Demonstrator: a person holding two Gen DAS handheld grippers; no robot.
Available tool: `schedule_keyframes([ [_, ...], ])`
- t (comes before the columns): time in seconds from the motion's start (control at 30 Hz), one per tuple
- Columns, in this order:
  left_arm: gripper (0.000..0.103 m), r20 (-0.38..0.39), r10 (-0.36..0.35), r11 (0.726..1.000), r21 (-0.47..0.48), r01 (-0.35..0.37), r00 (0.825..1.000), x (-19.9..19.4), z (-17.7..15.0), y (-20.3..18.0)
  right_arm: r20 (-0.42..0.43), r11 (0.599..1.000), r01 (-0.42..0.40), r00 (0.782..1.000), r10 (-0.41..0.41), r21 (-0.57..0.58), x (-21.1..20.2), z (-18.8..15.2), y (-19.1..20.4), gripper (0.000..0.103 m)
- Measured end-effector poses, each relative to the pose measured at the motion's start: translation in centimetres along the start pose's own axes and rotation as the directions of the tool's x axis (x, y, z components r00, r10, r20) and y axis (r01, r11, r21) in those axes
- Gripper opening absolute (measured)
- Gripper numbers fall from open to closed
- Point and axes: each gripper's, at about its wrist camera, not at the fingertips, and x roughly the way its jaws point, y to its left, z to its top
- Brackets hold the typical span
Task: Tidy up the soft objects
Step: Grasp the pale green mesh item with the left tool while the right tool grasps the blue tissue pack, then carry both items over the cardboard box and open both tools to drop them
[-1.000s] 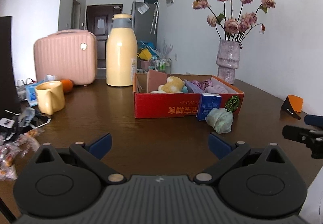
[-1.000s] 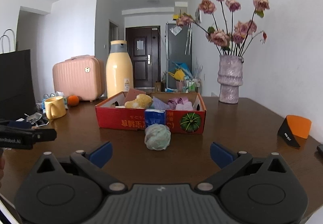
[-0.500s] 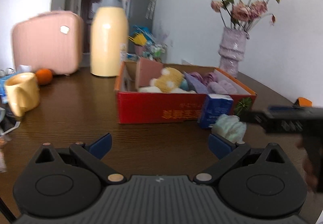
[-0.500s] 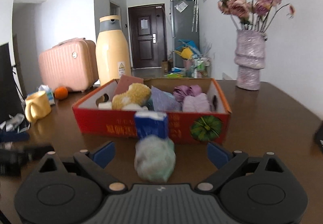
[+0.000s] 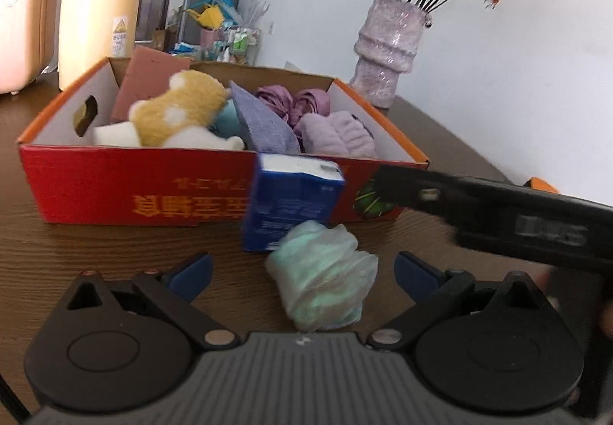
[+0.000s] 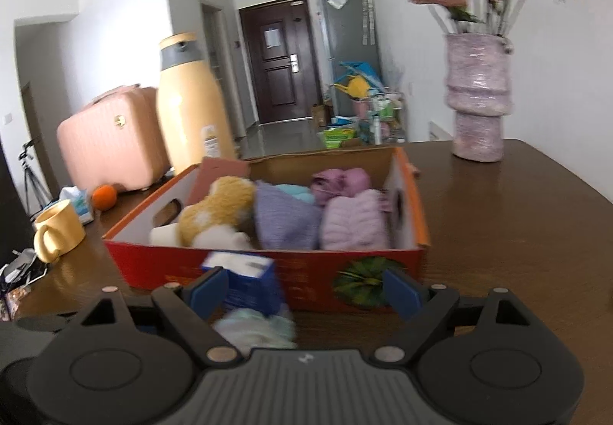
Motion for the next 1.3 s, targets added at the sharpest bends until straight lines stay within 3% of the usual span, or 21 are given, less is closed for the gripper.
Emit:
schedule_keyframes([
  [0.03, 0.085, 0.005, 0.007, 1.000, 0.003, -0.007, 1.000, 0.3, -0.1, -0.3, 0.009, 1.000, 0.005, 1.000, -0.005, 0.011, -0.4, -0.1, -0.7, 0.087],
  [0.07, 0.060, 0.002, 0.008, 1.000, 0.008, -0.008, 1.000, 0.5, -0.2, -0.5, 0.013, 1.000, 0.011, 1.000, -0.011, 0.025, -0.8, -0.1, -1.2, 0.087],
  [0.1, 0.043, -0.009, -0.011, 1.000, 0.013, 0.011, 1.000, 0.6, -0.3, -0.6, 0.014, 0.999, 0.016, 1.000, -0.017, 0.033, -1.1, -0.2, -1.7, 0.087],
  [0.17, 0.040, -0.001, -0.045, 0.999, -0.005, 0.045, 0.999, -0.1, -0.4, -0.4, 0.009, 0.999, 0.021, 1.000, -0.021, 0.035, -1.3, -0.3, -2.1, 0.087],
  [0.33, 0.039, 0.088, -0.029, 1.000, 0.011, 0.028, 0.996, -4.9, -1.3, 1.6, -0.008, 1.000, -0.005, 1.000, 0.006, 0.010, -0.8, -0.7, -1.2, 0.087],
  [0.43, 0.039, 0.136, 0.090, 0.996, -0.012, -0.089, 0.987, -7.3, -1.4, 4.4, -0.023, 0.999, -0.046, 0.999, 0.045, -0.015, 0.0, -1.1, 0.5, 0.087],
  [0.53, 0.039, 0.161, 0.172, 0.983, -0.092, -0.159, 0.972, -8.8, -1.1, 7.1, -0.043, 0.996, -0.084, 0.996, 0.083, -0.017, 1.8, -1.1, 2.6, 0.087],
  [0.6, 0.039, 0.169, 0.201, 0.976, -0.115, -0.183, 0.965, -9.6, -1.0, 8.1, -0.060, 0.997, -0.061, 0.997, 0.058, -0.043, 3.3, -1.0, 4.4, 0.079],
  [0.77, 0.039, 0.188, 0.205, 0.975, -0.119, -0.185, 0.961, -11.2, -1.2, 9.0, -0.081, 0.997, -0.011, 0.997, 0.005, -0.071, 5.8, -1.2, 7.1, 0.069],
  [0.83, 0.039, 0.193, 0.199, 0.977, -0.118, -0.179, 0.961, -11.6, -1.2, 9.0, -0.077, 0.996, 0.028, 0.996, -0.035, -0.082, 6.1, -1.4, 7.4, 0.049],
  [1.03, 0.039, 0.227, 0.170, 0.983, -0.111, -0.148, 0.959, -13.8, -1.7, 8.5, -0.046, 0.996, 0.064, 0.997, -0.067, -0.059, 3.9, -1.8, 6.7, 0.048],
  [1.3, 0.039, 0.282, 0.126, 0.991, -0.083, -0.107, 0.951, -18.0, -2.9, 6.1, 0.055, 0.997, 0.046, 0.998, -0.043, -0.060, -5.6, -2.6, 6.6, 0.048],
])
